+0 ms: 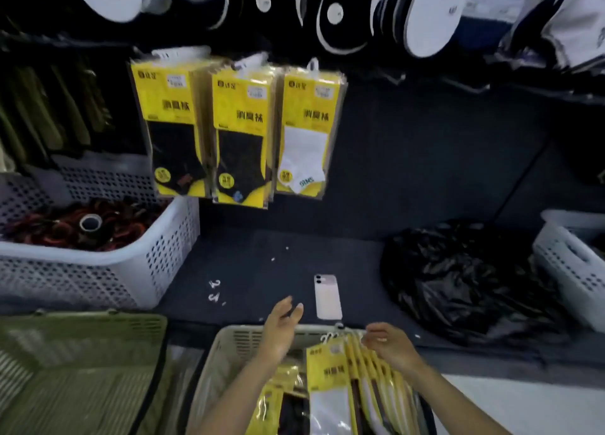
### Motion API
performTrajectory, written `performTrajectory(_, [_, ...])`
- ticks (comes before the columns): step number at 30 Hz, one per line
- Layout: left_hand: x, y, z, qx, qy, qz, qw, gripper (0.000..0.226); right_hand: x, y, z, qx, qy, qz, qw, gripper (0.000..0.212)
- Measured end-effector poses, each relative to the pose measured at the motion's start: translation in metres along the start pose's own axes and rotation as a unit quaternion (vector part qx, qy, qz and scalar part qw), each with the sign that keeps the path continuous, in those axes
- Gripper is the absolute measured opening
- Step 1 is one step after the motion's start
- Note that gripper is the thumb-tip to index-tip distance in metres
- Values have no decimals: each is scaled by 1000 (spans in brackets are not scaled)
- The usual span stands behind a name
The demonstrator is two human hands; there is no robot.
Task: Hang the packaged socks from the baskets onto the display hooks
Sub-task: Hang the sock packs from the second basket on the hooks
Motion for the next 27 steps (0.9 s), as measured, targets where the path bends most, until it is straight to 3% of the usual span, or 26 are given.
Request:
performTrajectory(3, [14,-56,17,-12,-38,-85,996,18,-4,28,11,-12,15,93,996,37])
performTrajectory(5, [19,-90,28,-29,-57,-116,991,9,4,42,21,-18,-20,178,984,18])
performTrajectory(6, [21,-107,34,-45,-69,-130,988,9,8,50,24,-10,-33,195,980,20])
performTrajectory(9, [33,-141,52,-49,-131,-183,973,32,19,66,31,29,-51,168,984,47])
performTrajectory(11, [39,-146,62,-13,-151,-198,968,44,32,69,43,75,-89,94,989,34])
performTrajectory(13, [42,-148,70,12,-163,-207,965,48,49,77,55,132,-140,35,981,84])
performTrajectory(15, [41,-151,73,-1,-161,-209,965,46,63,79,59,130,-141,-9,981,101])
performTrajectory(18, [29,-142,68,-42,-112,-149,982,38,63,75,54,102,-95,-34,990,85])
performTrajectory(21, [16,-120,62,-95,-61,-66,991,49,53,48,51,71,-92,-62,991,74])
performTrajectory(24, [19,-82,56,-118,-103,44,987,58,44,-9,57,-33,-128,-117,984,41])
performTrajectory(27, [10,-37,51,-78,-88,73,990,64,29,-53,64,-113,-150,-173,967,46])
Point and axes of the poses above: each hand's wrist, its own z-axis away from the middle knuckle, its own x-axis out of the palm, y = z × x, the point moved 9 cm from there along -z, towards the middle knuckle, and after that the axes turned 11 degrees about y, right-handed, at the moved point
